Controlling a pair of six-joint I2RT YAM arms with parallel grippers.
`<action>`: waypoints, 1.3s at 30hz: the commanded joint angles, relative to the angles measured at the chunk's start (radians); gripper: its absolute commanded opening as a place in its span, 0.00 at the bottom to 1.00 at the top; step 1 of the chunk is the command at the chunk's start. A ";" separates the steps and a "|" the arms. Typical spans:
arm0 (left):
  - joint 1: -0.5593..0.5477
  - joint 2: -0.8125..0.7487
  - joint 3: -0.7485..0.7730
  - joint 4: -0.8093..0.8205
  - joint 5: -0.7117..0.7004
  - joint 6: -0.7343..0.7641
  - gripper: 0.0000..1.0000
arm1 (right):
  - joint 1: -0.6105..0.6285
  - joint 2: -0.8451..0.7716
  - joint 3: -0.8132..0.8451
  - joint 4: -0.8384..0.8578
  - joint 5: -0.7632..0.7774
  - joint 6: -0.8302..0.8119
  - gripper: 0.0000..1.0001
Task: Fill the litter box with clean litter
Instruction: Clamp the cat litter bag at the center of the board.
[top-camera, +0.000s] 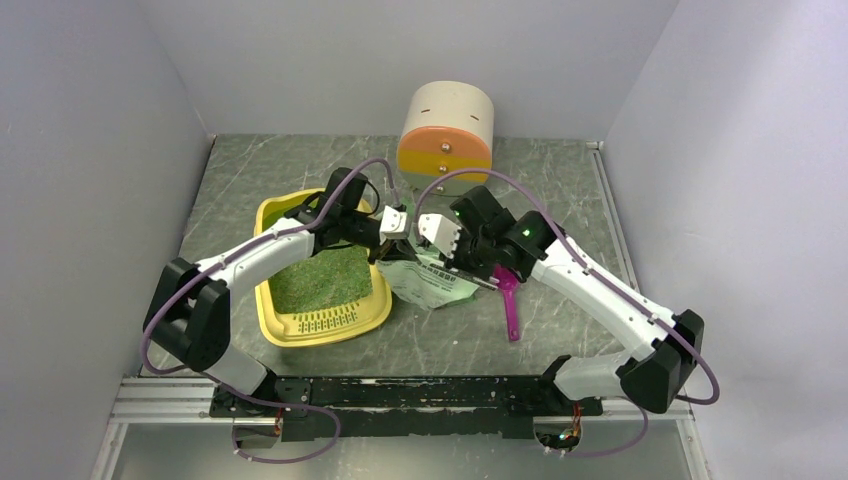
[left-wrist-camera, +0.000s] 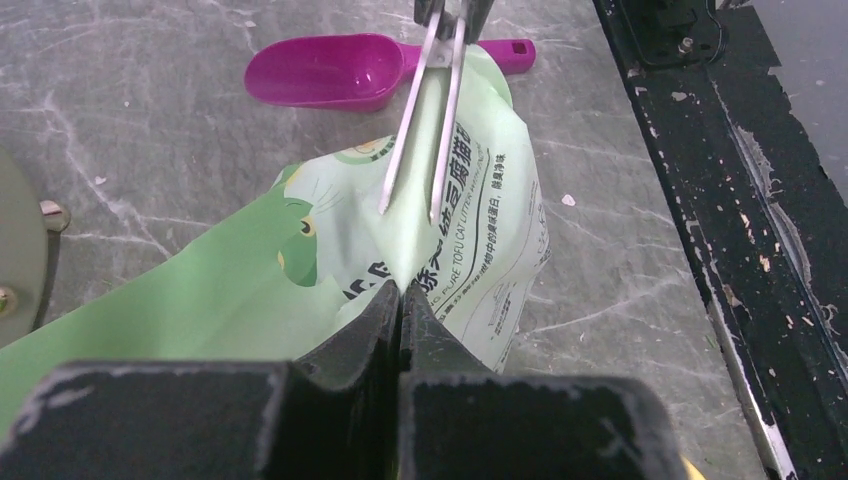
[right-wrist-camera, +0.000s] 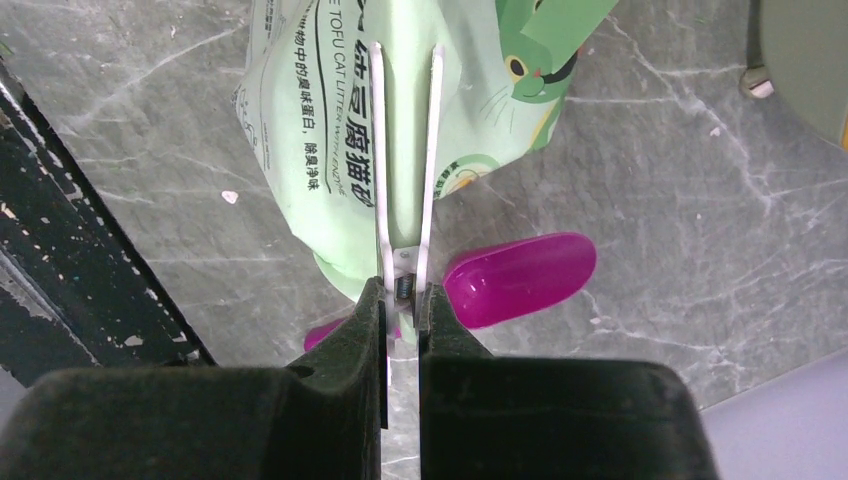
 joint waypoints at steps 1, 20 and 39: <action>0.019 -0.041 0.011 0.092 0.072 -0.009 0.05 | -0.003 0.013 0.025 0.034 -0.073 0.030 0.01; 0.019 -0.043 -0.001 0.141 0.061 -0.060 0.05 | -0.001 0.024 0.028 0.081 -0.097 0.069 0.26; 0.037 -0.011 0.099 -0.134 -0.031 0.122 0.46 | -0.003 -0.131 -0.118 0.213 -0.058 0.100 0.64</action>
